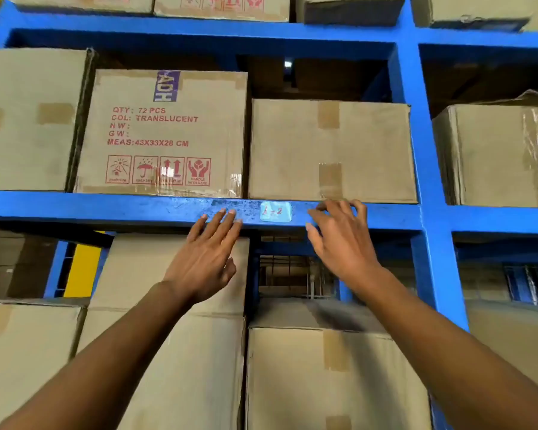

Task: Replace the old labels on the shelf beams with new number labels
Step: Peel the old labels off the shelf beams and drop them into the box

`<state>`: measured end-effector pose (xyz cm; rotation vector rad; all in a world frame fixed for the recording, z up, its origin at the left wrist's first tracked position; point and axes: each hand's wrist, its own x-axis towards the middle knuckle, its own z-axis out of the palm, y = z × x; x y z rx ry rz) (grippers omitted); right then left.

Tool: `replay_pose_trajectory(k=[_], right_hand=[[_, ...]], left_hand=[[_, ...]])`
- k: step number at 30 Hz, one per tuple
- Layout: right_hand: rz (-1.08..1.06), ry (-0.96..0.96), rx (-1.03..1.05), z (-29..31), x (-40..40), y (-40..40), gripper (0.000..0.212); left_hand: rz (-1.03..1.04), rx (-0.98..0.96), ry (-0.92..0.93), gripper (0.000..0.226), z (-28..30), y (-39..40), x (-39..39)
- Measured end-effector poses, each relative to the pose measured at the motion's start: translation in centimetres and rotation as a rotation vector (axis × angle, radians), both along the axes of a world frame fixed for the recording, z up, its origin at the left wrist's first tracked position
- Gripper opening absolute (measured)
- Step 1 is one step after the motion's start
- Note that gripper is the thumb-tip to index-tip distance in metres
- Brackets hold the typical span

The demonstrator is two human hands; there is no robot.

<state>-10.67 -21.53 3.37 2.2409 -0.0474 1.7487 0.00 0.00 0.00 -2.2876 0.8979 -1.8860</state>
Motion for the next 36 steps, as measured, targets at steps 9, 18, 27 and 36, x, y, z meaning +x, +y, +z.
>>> replay_pose_trajectory(k=[9,18,27,36], right_hand=[[-0.166,-0.146,0.233,1.1,6.0,3.9,0.041],[-0.121,-0.285,0.323,0.4,8.8,5.2,0.041],[0.131,-0.429,0.490,1.4,9.3,6.3,0.022],[0.368,-0.387,0.525,1.3,8.2,7.3,0.005]], left_hand=[[-0.072,0.068,-0.059,0.097,2.1,2.8,7.3],[-0.168,0.030,-0.132,0.095,2.1,2.3,9.3],[-0.237,-0.017,-0.144,0.089,1.8,1.9,9.3],[-0.231,-0.031,-0.107,0.088,1.8,1.9,8.7]])
